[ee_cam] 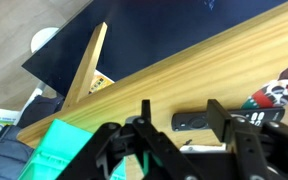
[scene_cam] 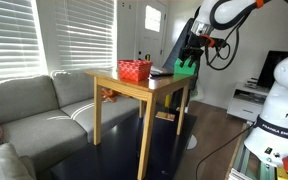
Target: Press a button on the remote
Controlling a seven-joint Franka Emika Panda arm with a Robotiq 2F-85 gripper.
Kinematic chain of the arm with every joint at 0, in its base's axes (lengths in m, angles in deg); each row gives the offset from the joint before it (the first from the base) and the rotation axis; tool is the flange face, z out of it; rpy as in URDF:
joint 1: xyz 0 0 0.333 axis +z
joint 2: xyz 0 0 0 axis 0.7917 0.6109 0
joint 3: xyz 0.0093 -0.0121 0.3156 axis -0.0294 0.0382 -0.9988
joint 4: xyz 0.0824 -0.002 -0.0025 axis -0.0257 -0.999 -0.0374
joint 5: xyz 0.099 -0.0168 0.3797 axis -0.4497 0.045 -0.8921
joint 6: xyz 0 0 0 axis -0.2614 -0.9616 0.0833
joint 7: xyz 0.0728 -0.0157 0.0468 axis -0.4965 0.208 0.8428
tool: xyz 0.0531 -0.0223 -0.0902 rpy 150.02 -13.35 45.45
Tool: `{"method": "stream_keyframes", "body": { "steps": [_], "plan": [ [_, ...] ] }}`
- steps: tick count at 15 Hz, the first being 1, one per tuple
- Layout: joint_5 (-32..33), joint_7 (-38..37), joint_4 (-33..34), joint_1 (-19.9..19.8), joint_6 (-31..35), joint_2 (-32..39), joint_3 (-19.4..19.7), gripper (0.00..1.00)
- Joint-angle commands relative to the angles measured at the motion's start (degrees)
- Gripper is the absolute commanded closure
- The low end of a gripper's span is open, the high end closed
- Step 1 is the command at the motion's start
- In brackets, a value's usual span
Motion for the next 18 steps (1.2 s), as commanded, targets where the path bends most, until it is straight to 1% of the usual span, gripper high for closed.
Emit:
{"method": "stream_keyframes", "body": {
  "steps": [1, 2, 3, 5, 7, 11, 15, 18],
  "plan": [
    [3.67, -5.67, 2.67, -4.09, 6.01, 5.41, -2.00, 0.69],
    [4.20, -6.29, 3.02, -4.65, 7.12, 6.53, -2.18, 0.76],
    [4.41, -6.78, 3.37, -4.92, 7.96, 7.52, -2.32, 0.84],
    [5.76, -8.74, 3.84, -6.01, 10.15, 9.26, -3.44, 0.98],
    [7.14, -11.11, 4.52, -6.80, 12.15, 11.07, -4.39, 1.00],
    [11.39, -16.38, 5.92, -8.82, 14.59, 14.30, -6.19, 1.00],
    [15.86, -20.78, 7.27, -9.68, 15.36, 17.24, -6.86, 1.00],
    [19.49, -23.55, 8.48, -9.46, 15.10, 19.17, -7.09, 1.00]
  ]
}}
